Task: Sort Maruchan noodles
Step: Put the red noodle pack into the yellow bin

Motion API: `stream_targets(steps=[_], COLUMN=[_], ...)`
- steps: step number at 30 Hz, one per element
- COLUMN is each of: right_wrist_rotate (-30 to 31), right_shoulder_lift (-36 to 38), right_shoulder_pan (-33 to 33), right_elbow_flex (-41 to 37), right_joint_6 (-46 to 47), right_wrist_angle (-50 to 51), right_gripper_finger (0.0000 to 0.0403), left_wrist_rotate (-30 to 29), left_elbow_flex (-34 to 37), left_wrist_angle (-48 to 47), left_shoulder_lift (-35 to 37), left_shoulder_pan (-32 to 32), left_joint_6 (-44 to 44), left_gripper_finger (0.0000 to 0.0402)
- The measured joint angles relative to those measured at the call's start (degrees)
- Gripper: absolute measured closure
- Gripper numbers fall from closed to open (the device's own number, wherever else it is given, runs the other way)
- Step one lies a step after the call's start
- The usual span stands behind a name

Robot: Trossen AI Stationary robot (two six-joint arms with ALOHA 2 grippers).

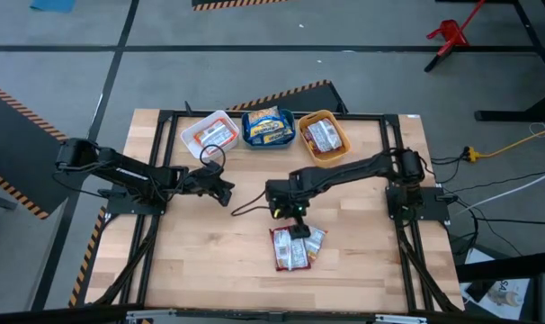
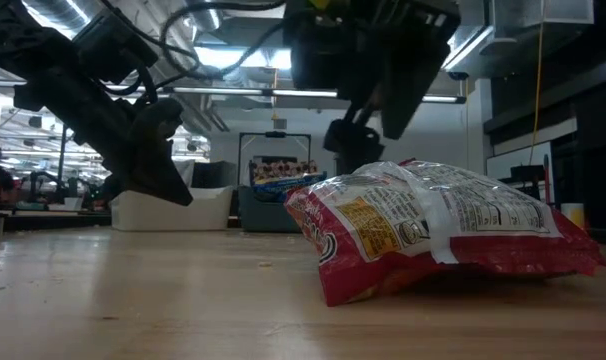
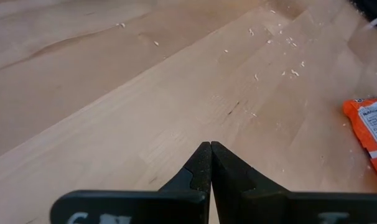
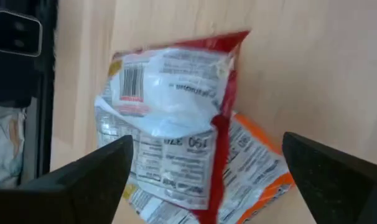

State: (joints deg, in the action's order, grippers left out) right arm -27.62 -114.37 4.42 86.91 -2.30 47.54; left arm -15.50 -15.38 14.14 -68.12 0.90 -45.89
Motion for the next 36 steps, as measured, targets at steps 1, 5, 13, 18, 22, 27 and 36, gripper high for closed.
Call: stream_targets(steps=[1, 5, 13, 18, 22, 27, 36], right_wrist_rotate=[0.0, 0.0, -3.6, -4.7, -5.2, -6.8, -6.1], right_shoulder_lift=[-0.2, -1.6, -4.1, -4.8, -5.1, -5.1, -5.5], right_shoulder_pan=[0.3, 0.7, 0.5, 0.5, 0.5, 0.2, -1.2], right_elbow_flex=[0.0, 0.0, -1.4, -2.3, -2.3, -1.9, 1.5], right_joint_6=[0.6, 1.6, 2.1, 2.8, 2.7, 2.2, 1.8], right_wrist_angle=[0.0, 0.0, -2.5, -4.2, -4.7, -4.6, -3.2], right_gripper_finger=[0.0007, 0.0010, 0.0035, 0.0083, 0.0152, 0.0247, 0.0330], left_wrist_rotate=[0.1, -0.4, -1.8, -2.1, -3.4, -3.5, 0.0], left_elbow_flex=[0.0, 0.0, 0.0, 0.0, 0.0, 0.0, 0.0], left_wrist_angle=[0.0, -0.1, -0.3, -0.3, -0.3, -0.1, 0.1], left_shoulder_lift=[0.0, 0.0, 0.0, 0.0, 0.0, 0.0, 0.0], left_shoulder_pan=[-0.1, -1.0, -3.0, -3.9, -4.3, -4.4, -4.4], left_joint_6=[0.0, 0.0, 0.0, 0.0, 0.0, 0.0, -0.2], left_gripper_finger=[0.0401, 0.0401, 0.0401, 0.0401, 0.0401, 0.0401, 0.0401])
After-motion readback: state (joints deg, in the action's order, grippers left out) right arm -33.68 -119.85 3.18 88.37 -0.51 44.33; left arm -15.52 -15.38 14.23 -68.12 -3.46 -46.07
